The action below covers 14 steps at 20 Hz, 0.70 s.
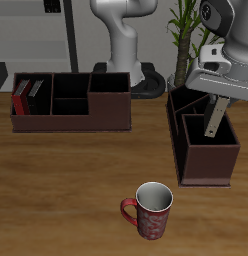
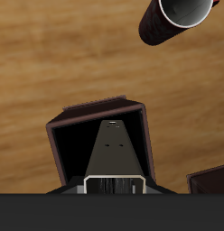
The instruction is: Place the red book into the back desk caddy's left compartment and place the black book into the back desk caddy's left compartment and place the yellow book into the left desk caddy's right compartment
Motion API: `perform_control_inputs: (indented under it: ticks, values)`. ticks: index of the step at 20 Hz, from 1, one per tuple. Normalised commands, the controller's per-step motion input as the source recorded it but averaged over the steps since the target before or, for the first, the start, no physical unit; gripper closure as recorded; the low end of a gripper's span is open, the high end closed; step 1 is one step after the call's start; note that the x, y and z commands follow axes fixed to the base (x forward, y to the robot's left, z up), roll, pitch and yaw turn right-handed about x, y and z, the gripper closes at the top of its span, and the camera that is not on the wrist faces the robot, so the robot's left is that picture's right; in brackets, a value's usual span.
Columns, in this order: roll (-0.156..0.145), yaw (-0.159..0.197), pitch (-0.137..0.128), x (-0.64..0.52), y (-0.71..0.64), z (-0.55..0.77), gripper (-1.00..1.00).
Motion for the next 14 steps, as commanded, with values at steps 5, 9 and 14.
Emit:
perform_control_inputs:
  ticks: [5, 9, 14]
  values:
    - [0.03, 0.002, 0.024, -0.07, 0.07, -0.23, 1.0]
    - [0.018, 0.005, 0.035, 0.01, 0.03, -0.21, 1.0]
    - [0.006, 0.002, 0.005, 0.01, -0.04, -0.16, 1.0]
